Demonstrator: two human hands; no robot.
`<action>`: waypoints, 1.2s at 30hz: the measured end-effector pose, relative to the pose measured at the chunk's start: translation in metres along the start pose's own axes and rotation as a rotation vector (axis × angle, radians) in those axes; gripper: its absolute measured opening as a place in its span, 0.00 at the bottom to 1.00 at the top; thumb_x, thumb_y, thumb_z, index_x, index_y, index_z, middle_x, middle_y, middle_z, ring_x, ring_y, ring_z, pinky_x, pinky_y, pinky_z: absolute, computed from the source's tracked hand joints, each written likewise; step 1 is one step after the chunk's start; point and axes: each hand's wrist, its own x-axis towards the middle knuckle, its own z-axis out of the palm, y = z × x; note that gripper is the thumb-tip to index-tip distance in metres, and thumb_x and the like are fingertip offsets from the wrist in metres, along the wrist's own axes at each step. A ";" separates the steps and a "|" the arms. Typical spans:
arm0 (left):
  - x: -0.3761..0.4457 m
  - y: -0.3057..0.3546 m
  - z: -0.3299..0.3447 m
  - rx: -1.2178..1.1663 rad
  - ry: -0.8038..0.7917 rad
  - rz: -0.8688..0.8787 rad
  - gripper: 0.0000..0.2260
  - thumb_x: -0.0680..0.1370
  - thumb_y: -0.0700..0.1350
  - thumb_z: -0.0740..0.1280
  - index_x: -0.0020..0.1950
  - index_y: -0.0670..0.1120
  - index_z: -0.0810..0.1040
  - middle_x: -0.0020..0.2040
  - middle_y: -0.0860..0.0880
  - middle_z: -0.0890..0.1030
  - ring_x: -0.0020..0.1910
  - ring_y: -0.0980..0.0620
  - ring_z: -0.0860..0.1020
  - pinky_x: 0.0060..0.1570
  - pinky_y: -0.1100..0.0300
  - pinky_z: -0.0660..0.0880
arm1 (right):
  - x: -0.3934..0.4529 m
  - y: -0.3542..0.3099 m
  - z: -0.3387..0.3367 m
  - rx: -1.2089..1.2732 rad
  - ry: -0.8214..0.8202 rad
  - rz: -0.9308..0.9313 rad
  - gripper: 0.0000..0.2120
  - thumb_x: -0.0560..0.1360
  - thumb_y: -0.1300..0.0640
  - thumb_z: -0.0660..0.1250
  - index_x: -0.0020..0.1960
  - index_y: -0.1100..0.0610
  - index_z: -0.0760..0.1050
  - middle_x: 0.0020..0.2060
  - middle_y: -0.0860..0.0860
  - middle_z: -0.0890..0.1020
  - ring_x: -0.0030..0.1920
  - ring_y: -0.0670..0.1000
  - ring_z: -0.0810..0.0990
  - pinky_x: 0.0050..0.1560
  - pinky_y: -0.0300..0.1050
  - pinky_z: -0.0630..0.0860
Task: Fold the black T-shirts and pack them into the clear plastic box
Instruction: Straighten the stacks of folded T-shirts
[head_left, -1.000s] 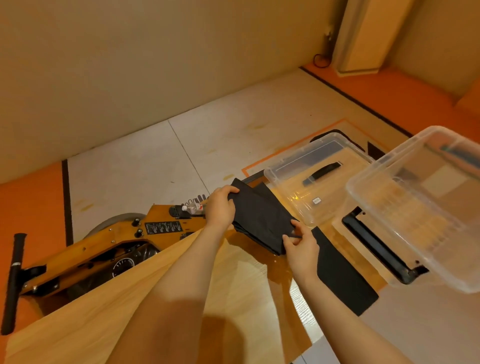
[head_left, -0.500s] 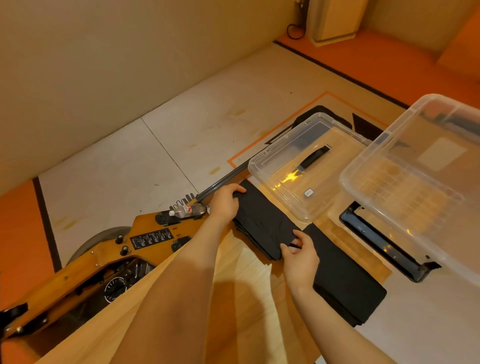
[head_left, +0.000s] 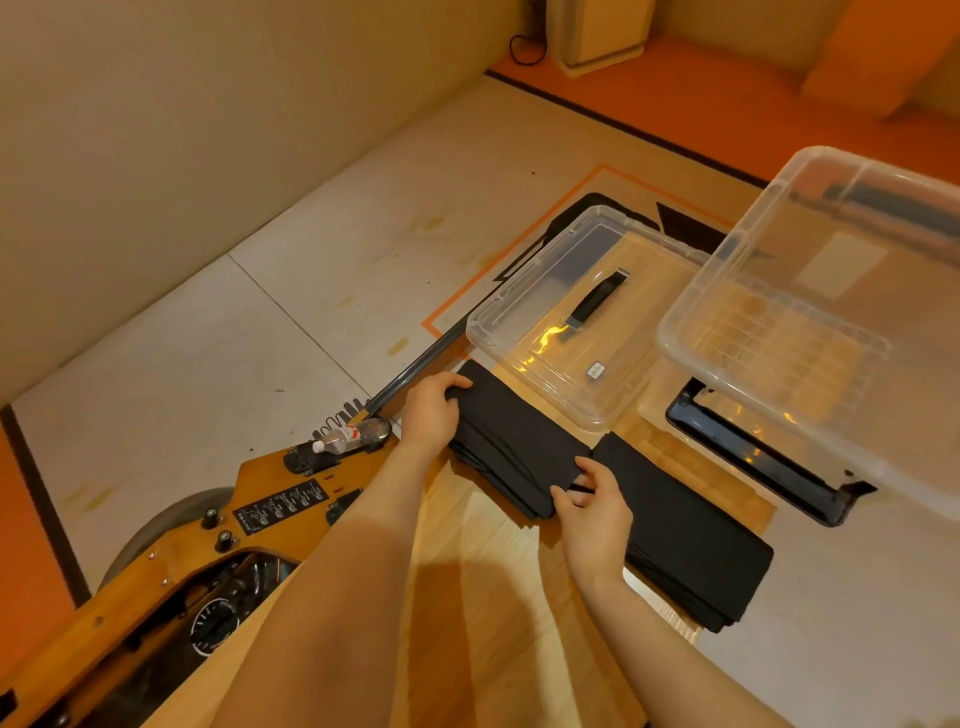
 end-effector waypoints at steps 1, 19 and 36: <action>0.000 0.000 0.000 -0.003 0.008 0.000 0.17 0.79 0.33 0.59 0.61 0.49 0.79 0.65 0.48 0.77 0.65 0.47 0.73 0.63 0.55 0.70 | 0.001 0.000 0.000 0.003 0.009 -0.006 0.22 0.75 0.63 0.71 0.68 0.55 0.72 0.53 0.49 0.78 0.45 0.43 0.80 0.38 0.26 0.70; -0.019 0.005 0.015 0.532 -0.021 0.486 0.19 0.82 0.51 0.59 0.72 0.51 0.69 0.74 0.50 0.66 0.75 0.49 0.61 0.73 0.50 0.53 | 0.016 -0.017 0.030 -0.578 0.036 -0.510 0.27 0.79 0.52 0.66 0.75 0.58 0.65 0.74 0.57 0.66 0.76 0.55 0.62 0.74 0.54 0.60; -0.016 -0.025 0.003 0.688 -0.115 0.063 0.30 0.79 0.67 0.42 0.78 0.58 0.40 0.79 0.46 0.38 0.77 0.43 0.37 0.74 0.42 0.38 | 0.031 0.010 0.021 -0.932 -0.155 -0.443 0.49 0.72 0.26 0.35 0.80 0.61 0.45 0.79 0.61 0.47 0.79 0.58 0.42 0.76 0.54 0.38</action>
